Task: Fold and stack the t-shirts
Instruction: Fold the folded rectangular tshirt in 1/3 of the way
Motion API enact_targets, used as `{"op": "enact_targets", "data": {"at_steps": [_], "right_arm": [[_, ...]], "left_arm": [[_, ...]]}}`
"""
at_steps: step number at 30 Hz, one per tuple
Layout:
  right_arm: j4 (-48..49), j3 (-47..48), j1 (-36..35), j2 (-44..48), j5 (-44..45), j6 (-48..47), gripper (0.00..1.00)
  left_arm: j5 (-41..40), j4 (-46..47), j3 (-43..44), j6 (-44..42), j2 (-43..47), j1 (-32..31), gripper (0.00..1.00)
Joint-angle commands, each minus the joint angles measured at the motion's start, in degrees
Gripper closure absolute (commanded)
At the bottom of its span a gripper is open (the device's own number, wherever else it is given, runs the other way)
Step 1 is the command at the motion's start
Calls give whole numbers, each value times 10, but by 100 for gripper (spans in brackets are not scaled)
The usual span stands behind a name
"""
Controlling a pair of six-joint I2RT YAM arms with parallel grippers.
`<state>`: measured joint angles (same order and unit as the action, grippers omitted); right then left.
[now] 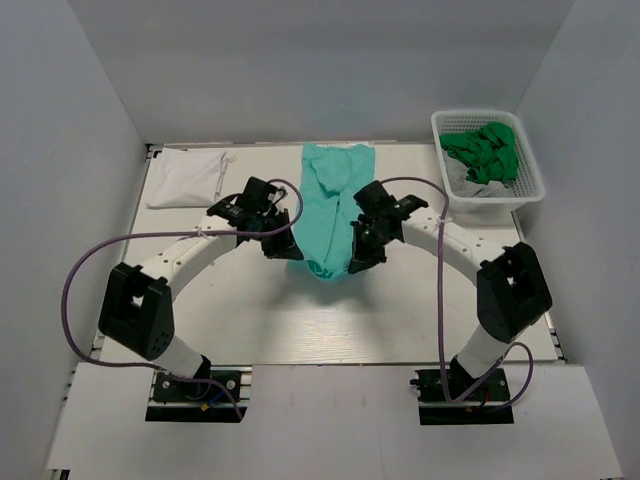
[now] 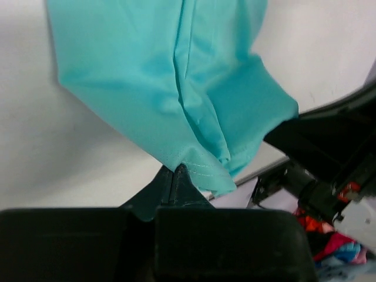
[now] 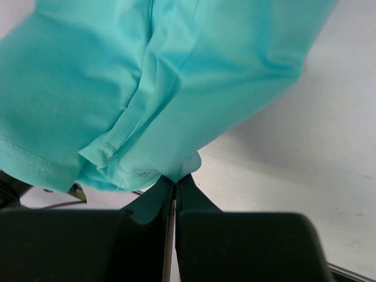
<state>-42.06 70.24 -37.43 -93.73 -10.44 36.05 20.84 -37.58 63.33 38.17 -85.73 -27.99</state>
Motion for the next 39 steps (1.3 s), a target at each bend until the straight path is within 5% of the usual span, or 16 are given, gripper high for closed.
{"op": "enact_targets", "data": {"at_steps": [1, 7, 17, 39], "right_arm": [[-29, 72, 17, -42, 23, -11, 100], [-60, 206, 46, -95, 41, -21, 100], [-90, 351, 97, -181, 27, -37, 100], [-65, 430, 166, -301, -11, -48, 100]], "left_arm": [[-61, -29, 79, 11, -38, 4, 100], [-136, -65, 229, 11, -107, 15, 100], [-152, -41, 356, -1, -213, 41, 100], [-128, 13, 470, -24, -370, 57, 100]]}}
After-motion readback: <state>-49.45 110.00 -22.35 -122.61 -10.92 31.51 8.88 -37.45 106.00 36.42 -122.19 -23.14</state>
